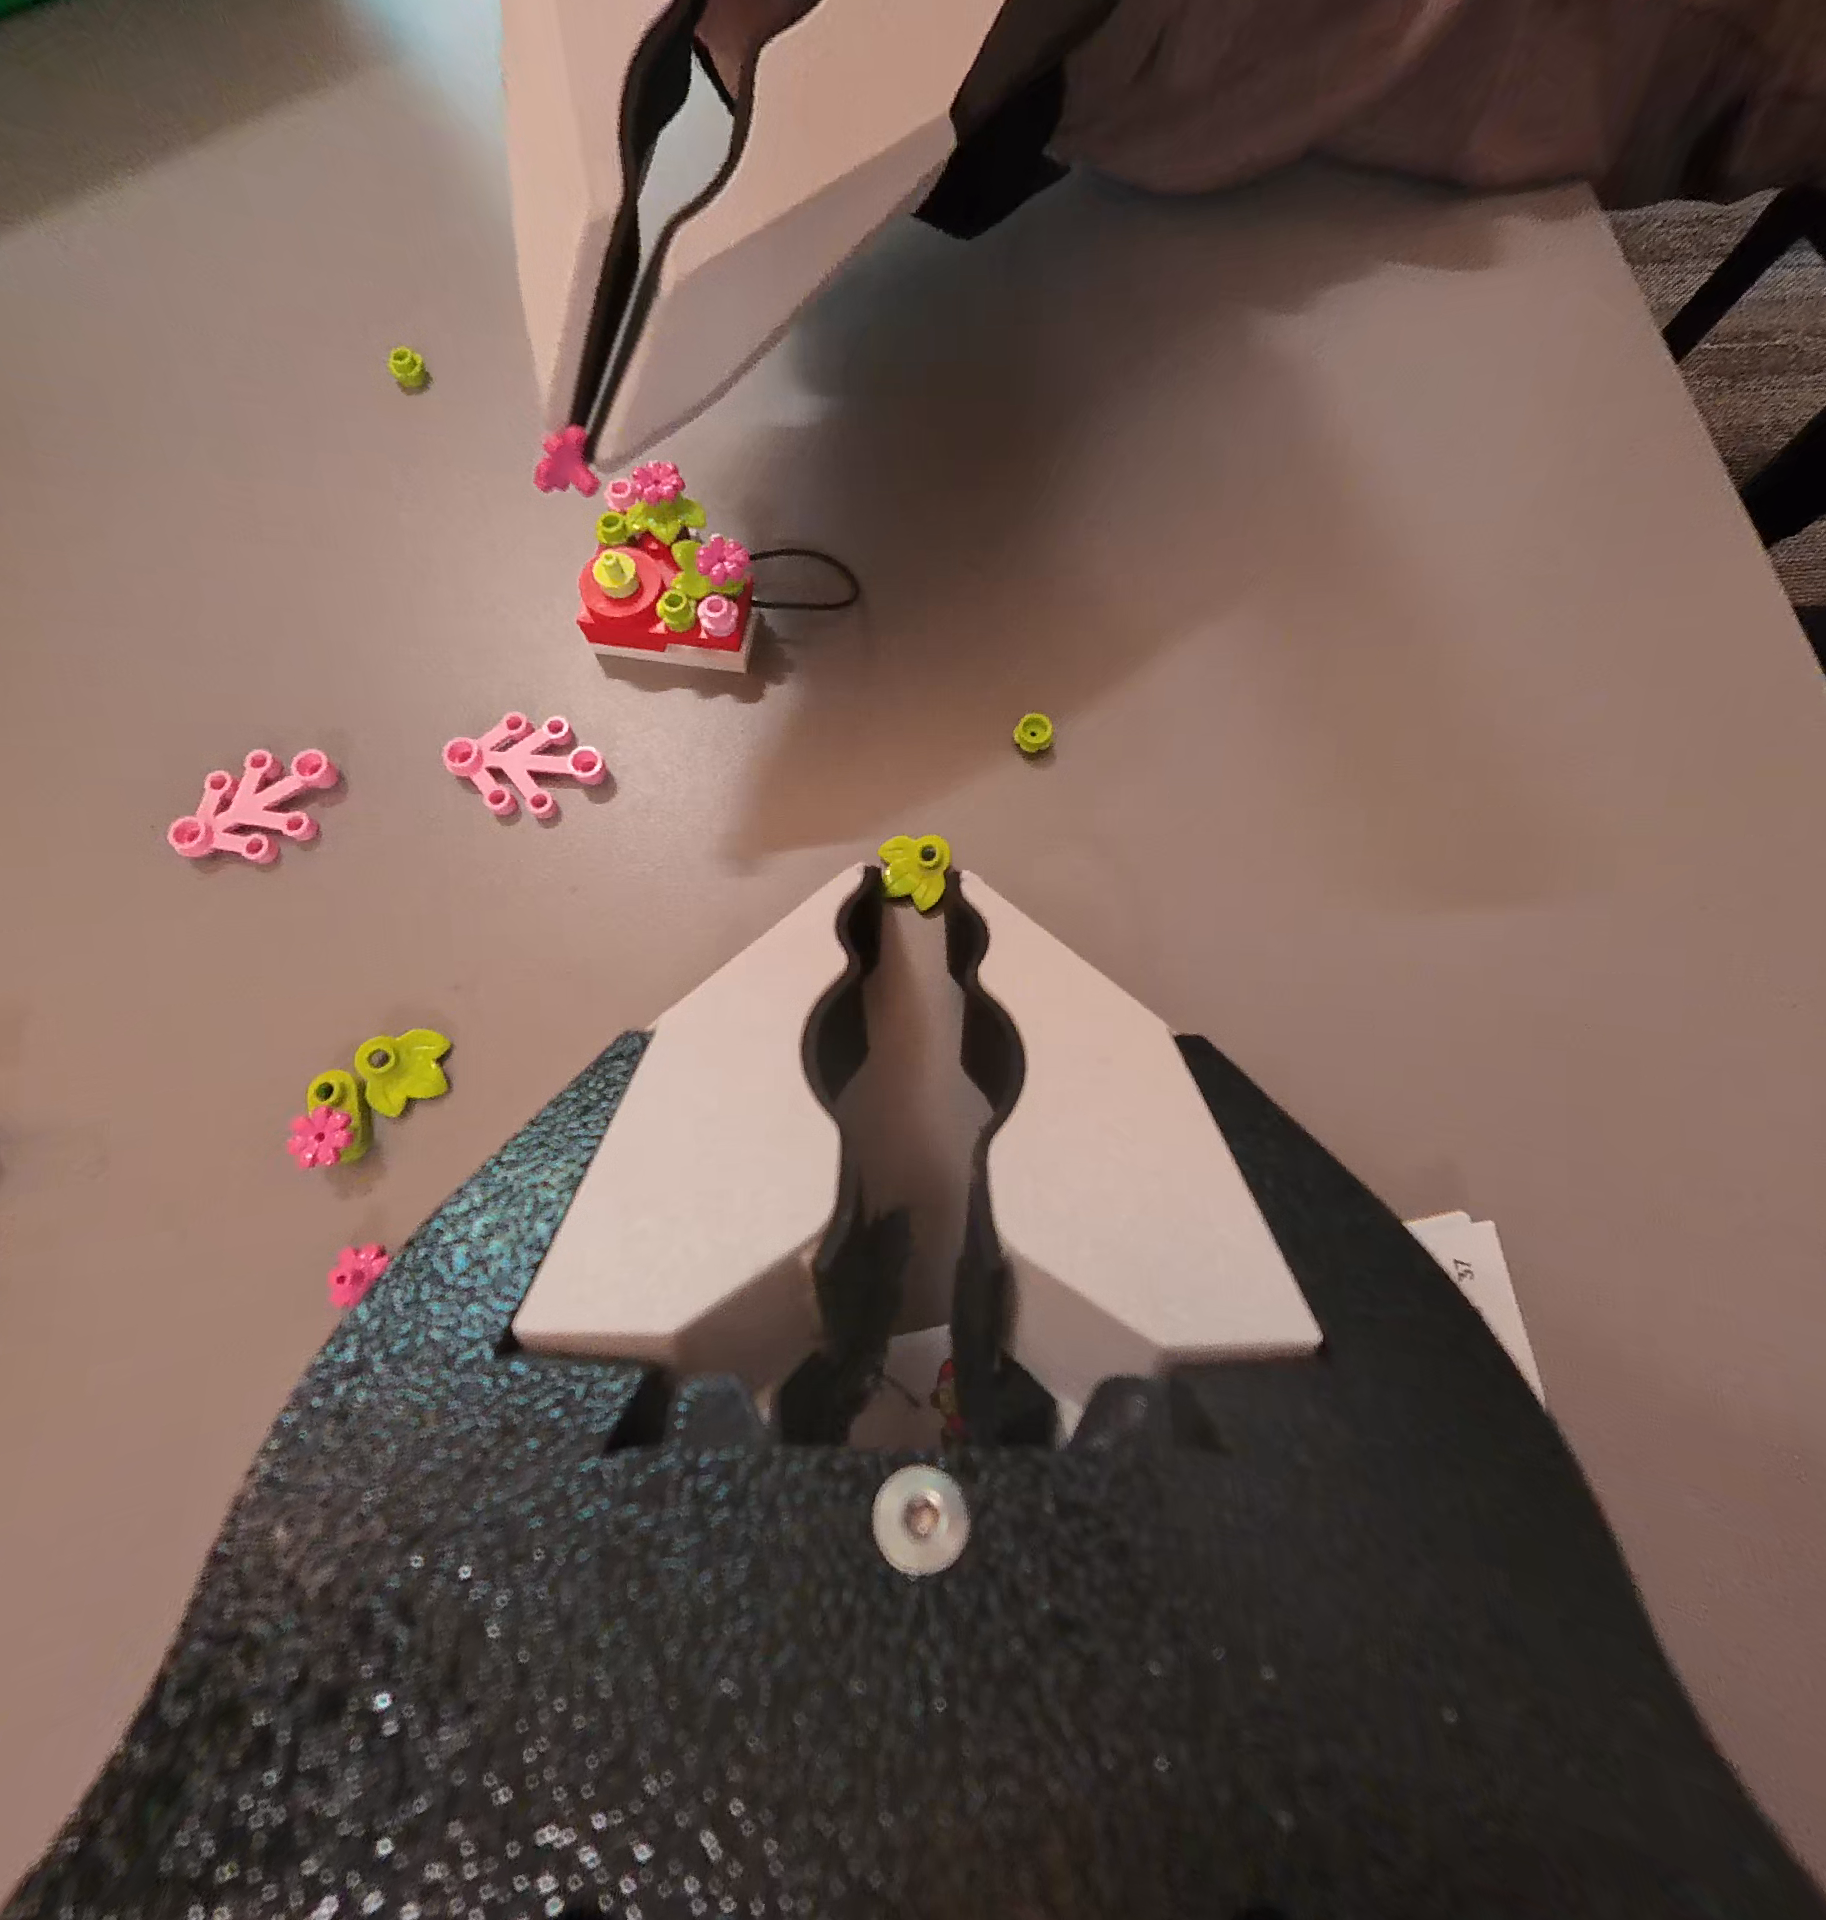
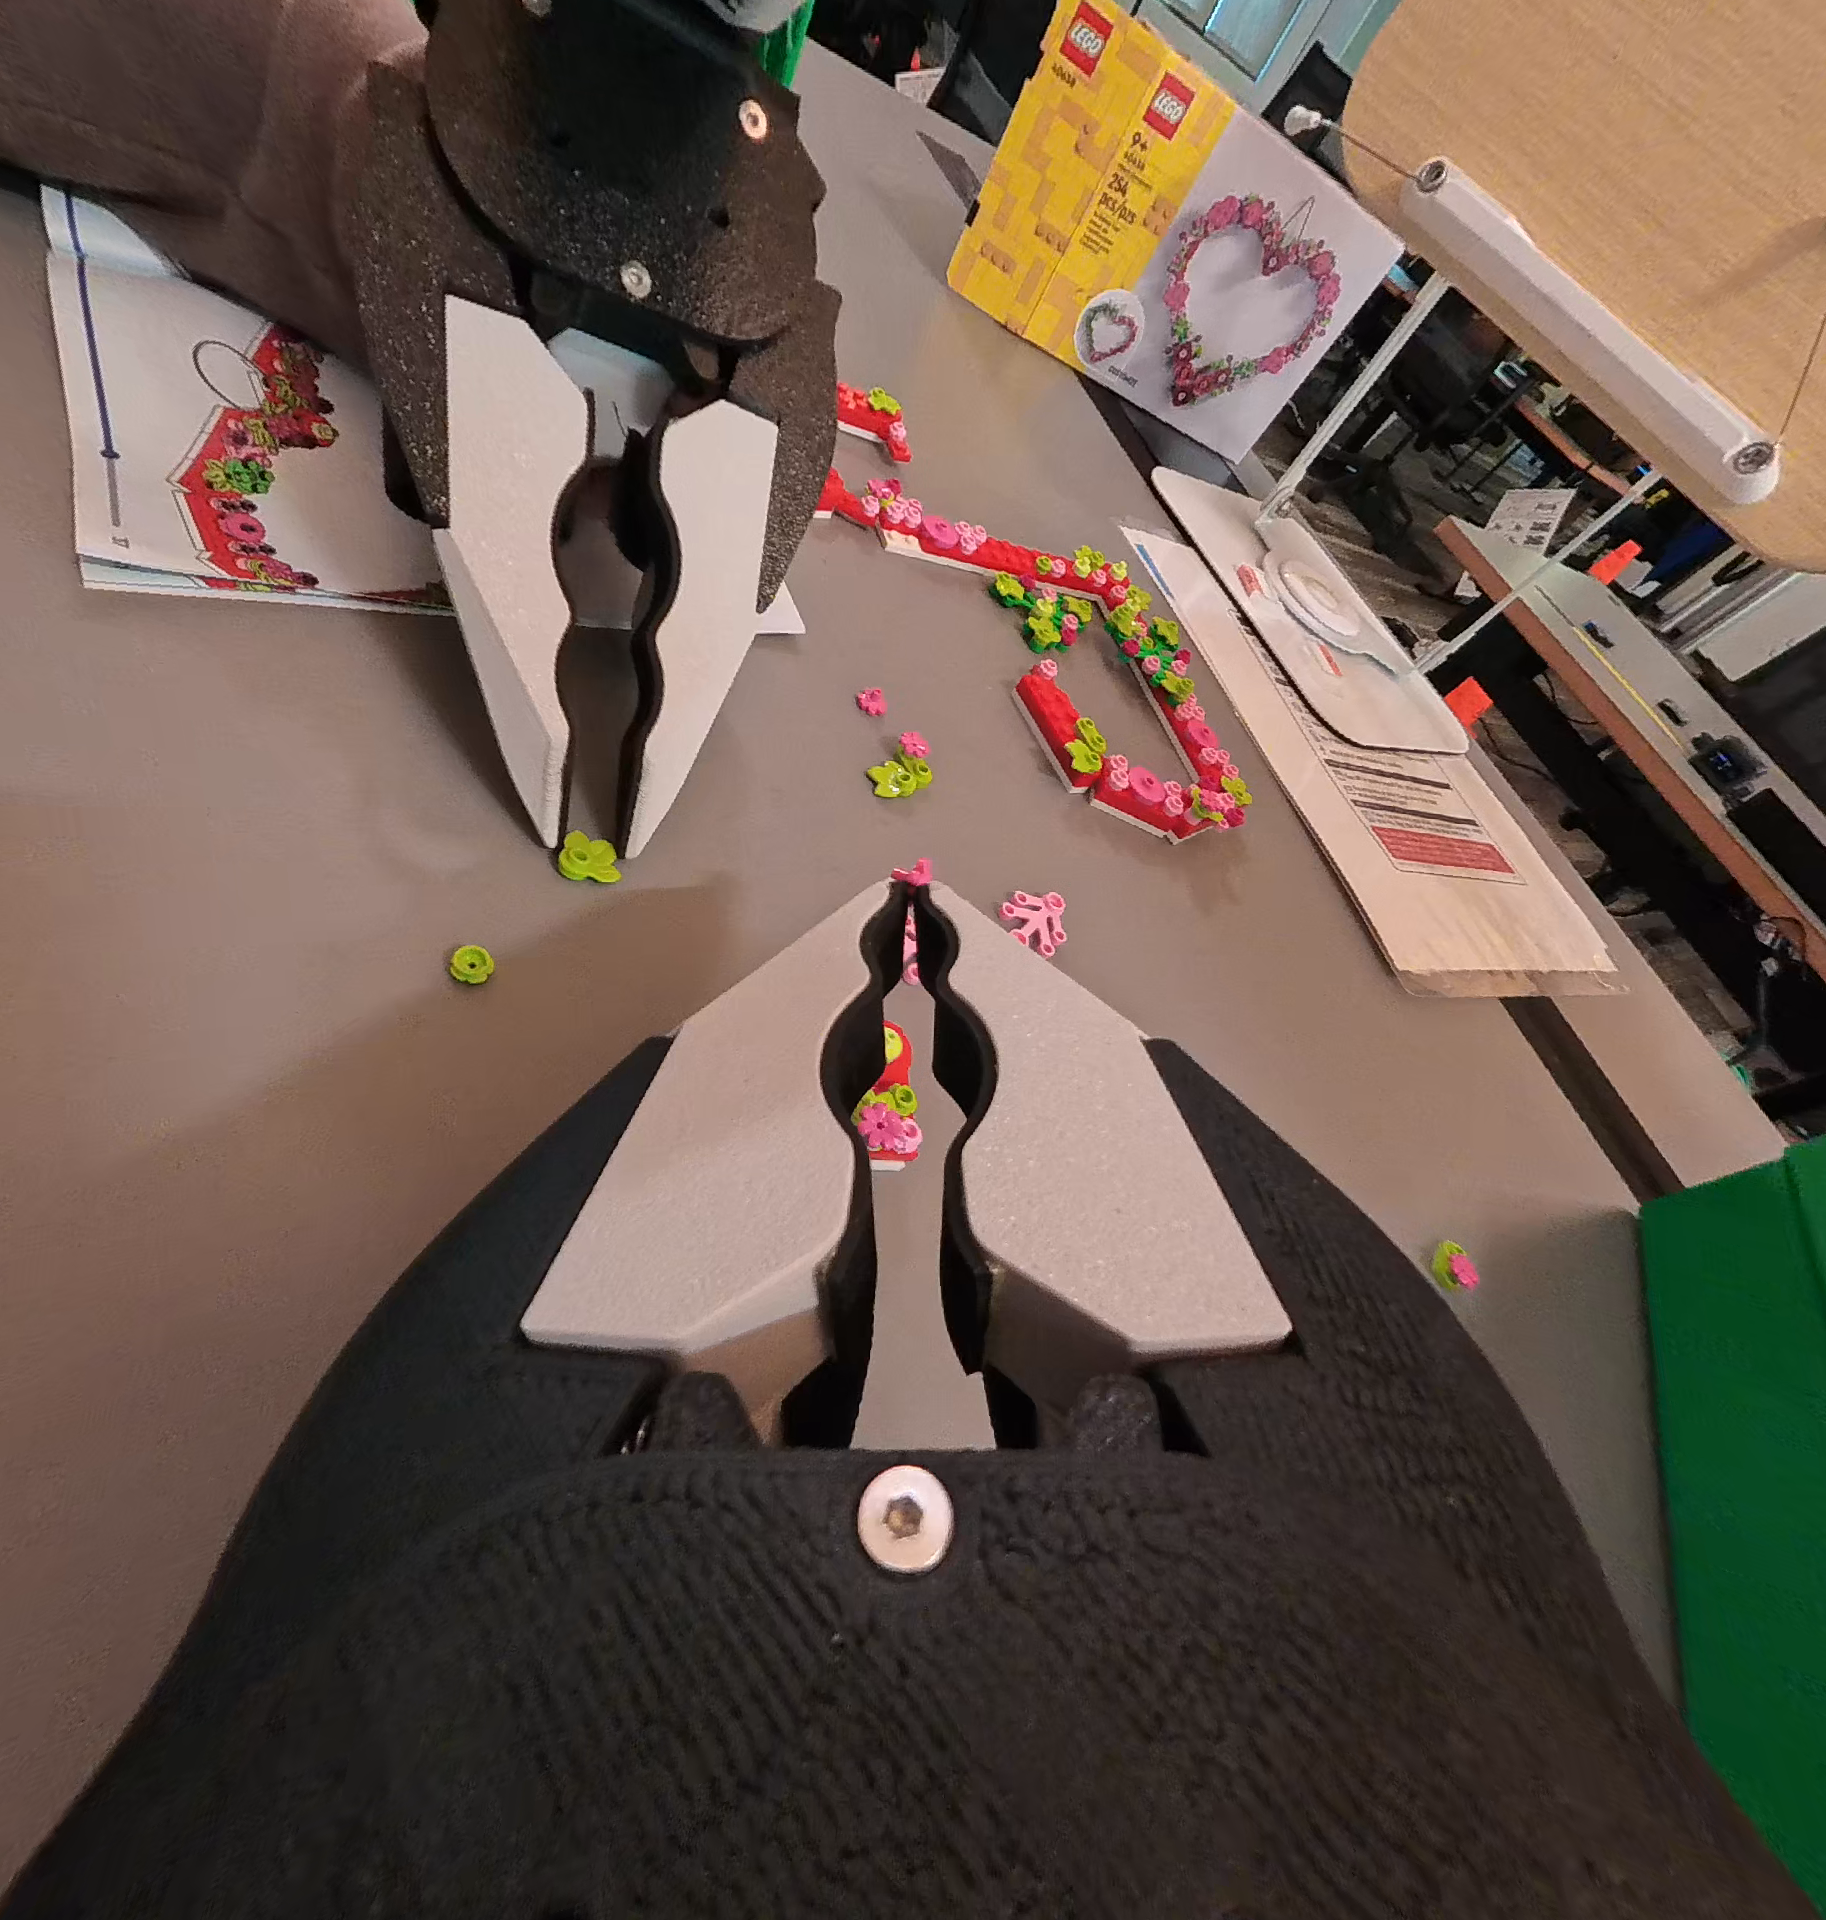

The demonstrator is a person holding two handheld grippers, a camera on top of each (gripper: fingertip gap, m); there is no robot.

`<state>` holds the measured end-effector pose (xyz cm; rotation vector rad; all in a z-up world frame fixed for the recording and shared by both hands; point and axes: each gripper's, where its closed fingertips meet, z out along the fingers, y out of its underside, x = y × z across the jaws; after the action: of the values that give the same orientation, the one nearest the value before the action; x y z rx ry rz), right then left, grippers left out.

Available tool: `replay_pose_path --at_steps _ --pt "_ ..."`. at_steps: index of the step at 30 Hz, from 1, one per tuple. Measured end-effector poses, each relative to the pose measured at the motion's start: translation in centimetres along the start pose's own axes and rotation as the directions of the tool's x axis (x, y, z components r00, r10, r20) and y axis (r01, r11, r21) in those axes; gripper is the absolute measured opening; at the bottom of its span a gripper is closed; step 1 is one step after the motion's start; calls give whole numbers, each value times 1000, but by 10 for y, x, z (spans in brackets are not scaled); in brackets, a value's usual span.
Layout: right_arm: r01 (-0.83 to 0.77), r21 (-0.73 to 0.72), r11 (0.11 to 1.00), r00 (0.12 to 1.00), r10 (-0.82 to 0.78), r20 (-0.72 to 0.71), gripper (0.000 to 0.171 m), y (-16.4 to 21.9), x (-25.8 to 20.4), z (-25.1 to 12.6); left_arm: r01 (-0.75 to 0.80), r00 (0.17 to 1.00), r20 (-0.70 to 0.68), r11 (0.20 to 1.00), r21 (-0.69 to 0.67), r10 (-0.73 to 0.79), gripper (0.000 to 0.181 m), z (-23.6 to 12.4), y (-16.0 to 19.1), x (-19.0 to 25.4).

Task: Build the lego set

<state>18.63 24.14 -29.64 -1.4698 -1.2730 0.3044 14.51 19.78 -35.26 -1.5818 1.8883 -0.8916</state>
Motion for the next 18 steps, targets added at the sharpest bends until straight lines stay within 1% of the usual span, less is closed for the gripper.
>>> replay_pose_path --at_steps 6,8,11,14,18 --pt "22 19 1000 999 -22 32 0 -4 -8 1 -17 1000 -1 1000 3 17 10 0 0 1" --pt "62 34 997 996 -64 58 0 -9 -16 1 -21 1000 -1 1000 6 21 10 -1 -1 1" --pt "148 55 988 978 -154 138 0 -14 -40 4 -6 1000 -17 999 32 6 10 -2 -6 3" --pt "207 24 978 957 -207 203 0 -8 -60 12 13 999 -36 998 53 -11 10 -4 -9 4" --pt "276 -6 961 940 -269 210 0 -2 -67 17 41 998 -53 997 71 -37 10 -6 -12 5"
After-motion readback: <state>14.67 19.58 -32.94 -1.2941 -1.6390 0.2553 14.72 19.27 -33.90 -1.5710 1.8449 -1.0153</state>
